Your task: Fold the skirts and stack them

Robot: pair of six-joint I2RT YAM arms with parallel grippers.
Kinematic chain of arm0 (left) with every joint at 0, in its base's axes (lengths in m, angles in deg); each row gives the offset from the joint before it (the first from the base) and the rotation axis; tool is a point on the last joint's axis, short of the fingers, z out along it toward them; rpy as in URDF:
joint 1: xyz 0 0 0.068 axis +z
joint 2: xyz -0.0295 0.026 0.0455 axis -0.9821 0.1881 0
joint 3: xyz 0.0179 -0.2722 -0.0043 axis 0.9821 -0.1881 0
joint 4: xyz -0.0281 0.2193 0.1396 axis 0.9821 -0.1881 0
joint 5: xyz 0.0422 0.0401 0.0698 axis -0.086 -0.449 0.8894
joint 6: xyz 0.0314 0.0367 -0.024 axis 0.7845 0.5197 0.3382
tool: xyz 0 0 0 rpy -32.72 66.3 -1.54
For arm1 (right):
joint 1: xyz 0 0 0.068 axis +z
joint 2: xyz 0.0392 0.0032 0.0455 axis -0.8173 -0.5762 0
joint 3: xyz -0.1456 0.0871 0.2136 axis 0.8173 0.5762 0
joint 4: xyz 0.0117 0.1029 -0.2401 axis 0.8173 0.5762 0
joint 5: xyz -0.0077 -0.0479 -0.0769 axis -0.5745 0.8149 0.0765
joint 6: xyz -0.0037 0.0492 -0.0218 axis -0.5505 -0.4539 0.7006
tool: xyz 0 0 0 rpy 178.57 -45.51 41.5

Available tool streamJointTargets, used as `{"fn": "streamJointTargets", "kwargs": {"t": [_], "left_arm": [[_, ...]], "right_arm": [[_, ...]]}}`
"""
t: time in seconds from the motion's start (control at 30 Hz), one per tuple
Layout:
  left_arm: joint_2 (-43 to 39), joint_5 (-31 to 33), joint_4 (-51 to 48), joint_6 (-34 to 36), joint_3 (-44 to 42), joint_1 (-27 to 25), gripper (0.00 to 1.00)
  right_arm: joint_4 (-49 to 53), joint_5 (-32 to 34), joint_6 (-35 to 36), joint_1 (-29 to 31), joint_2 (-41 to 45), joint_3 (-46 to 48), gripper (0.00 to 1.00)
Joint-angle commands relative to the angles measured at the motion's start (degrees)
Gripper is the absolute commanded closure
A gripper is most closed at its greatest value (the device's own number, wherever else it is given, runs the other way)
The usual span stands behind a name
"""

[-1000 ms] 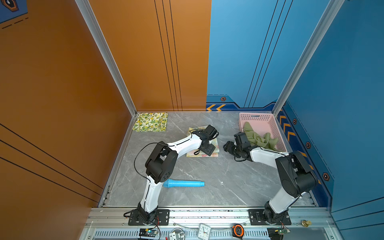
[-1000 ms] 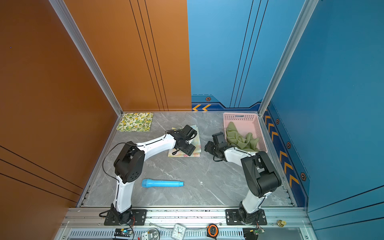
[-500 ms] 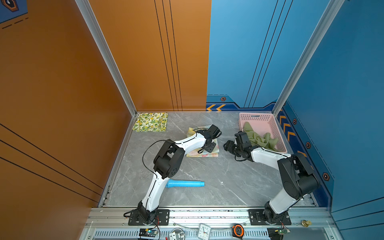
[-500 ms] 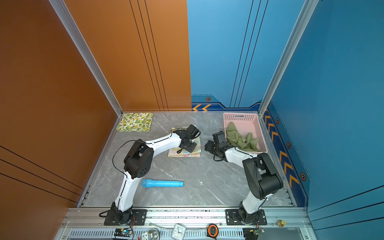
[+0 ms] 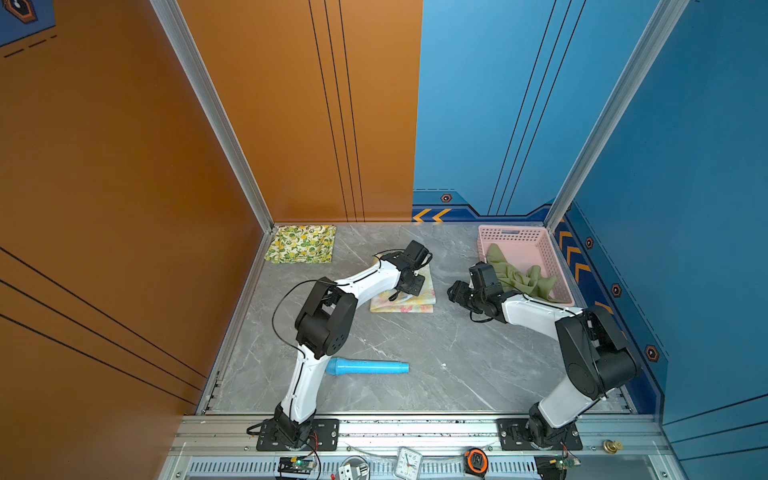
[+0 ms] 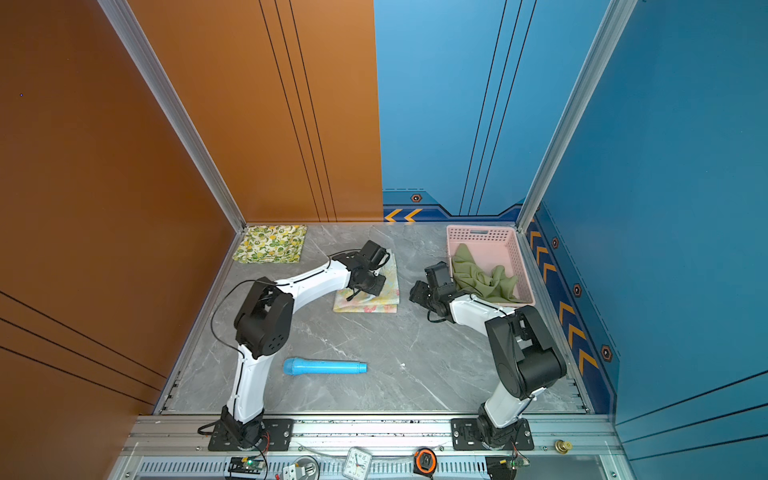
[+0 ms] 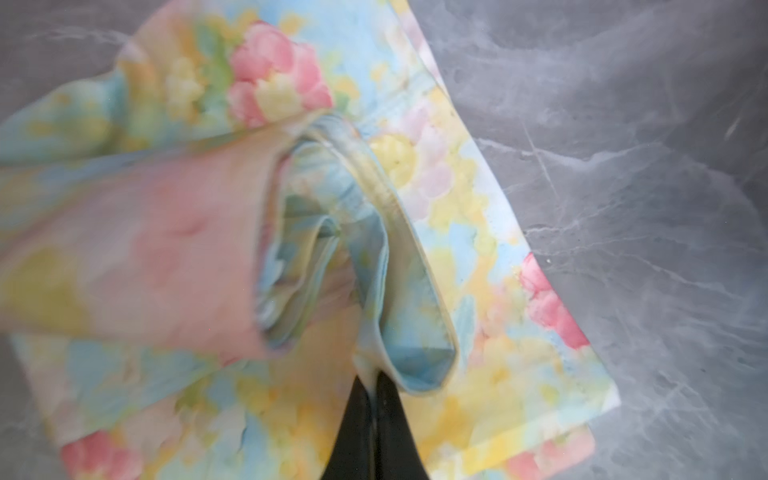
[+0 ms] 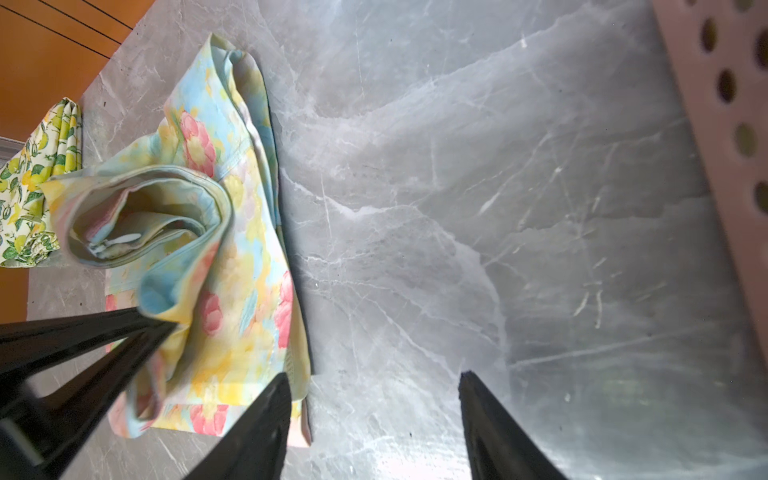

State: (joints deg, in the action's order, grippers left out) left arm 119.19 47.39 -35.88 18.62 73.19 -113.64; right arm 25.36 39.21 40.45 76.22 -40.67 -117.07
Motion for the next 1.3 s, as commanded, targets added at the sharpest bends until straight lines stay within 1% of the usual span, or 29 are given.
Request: {"fn": "streamJointTargets", "kwargs": {"t": [0.0,0.07,0.13,0.17,0.2,0.23,0.27,0.3,0.37,0.4,0.47,0.5,0.6,0.63,0.73,0.8,0.97,1.13,1.27], "left_arm": [[-10.9,-4.6,8.8,-8.9,-9.2,5.1,1.00],[-16.5,-6.0,14.9,-13.8,-17.2,8.5,1.00],[-22.2,-7.8,24.1,-19.4,-26.9,12.7,1.00],[-24.3,-8.1,27.2,-21.8,-30.4,14.7,1.00],[-26.4,-7.7,30.0,-24.2,-35.1,16.7,0.97],[-28.2,-7.4,32.3,-25.6,-37.7,18.3,0.81],[-29.8,-7.0,33.9,-27.1,-40.8,20.0,0.62],[-31.2,-6.5,34.5,-28.6,-43.2,21.6,0.51],[-33.5,-5.8,35.1,-30.4,-46.9,23.8,0.35],[-34.9,-4.8,34.6,-31.0,-48.4,24.6,0.30],[-37.3,-1.6,31.5,-31.7,-50.1,25.1,0.29],[-38.9,0.7,29.4,-32.3,-50.9,25.4,0.29],[-42.5,5.1,25.4,-33.6,-53.2,26.8,0.29],[-43.2,5.3,25.0,-33.6,-53.7,27.6,0.30],[-44.1,4.8,23.7,-32.6,-54.1,29.5,0.31],[-43.2,3.8,23.0,-31.4,-53.3,30.1,0.32],[-38.6,0.7,20.5,-28.7,-49.9,30.8,0.33],[-33.3,-3.7,20.3,-28.0,-46.8,31.7,0.35],[-30.4,-4.8,21.2,-27.7,-45.1,31.8,0.39]], "right_arm": [[2.3,1.5,1.3,1.0,0.3,-2.3,0.35],[2.7,1.5,1.4,1.8,-0.5,-3.3,0.35],[3.1,1.5,1.6,2.7,-1.5,-4.2,0.35],[3.2,1.6,1.6,3.1,-2.0,-4.7,0.34],[3.4,1.5,1.5,3.7,-2.7,-5.3,0.35],[3.8,1.4,1.5,4.1,-3.3,-6.0,0.34],[4.4,1.4,1.4,4.8,-4.1,-7.1,0.34],[5.2,1.7,1.5,5.5,-5.0,-8.2,0.34],[6.6,2.1,1.6,6.5,-6.4,-10.0,0.34],[7.2,2.3,1.5,7.0,-7.1,-10.8,0.34],[8.3,2.5,1.5,7.7,-8.3,-12.2,0.34],[8.9,2.7,1.4,8.0,-9.0,-13.0,0.35],[10.6,3.0,1.2,8.6,-10.6,-14.8,0.36],[11.0,3.2,1.1,8.7,-11.1,-15.2,0.36],[11.7,3.9,0.6,9.0,-11.9,-15.9,0.37],[12.5,4.3,0.6,9.0,-12.4,-16.6,0.37],[13.7,4.9,0.4,9.6,-13.1,-17.4,0.39],[13.7,4.8,-0.2,10.4,-13.0,-17.4,0.46],[13.7,4.8,-0.3,11.0,-13.2,-17.5,0.50]]}}
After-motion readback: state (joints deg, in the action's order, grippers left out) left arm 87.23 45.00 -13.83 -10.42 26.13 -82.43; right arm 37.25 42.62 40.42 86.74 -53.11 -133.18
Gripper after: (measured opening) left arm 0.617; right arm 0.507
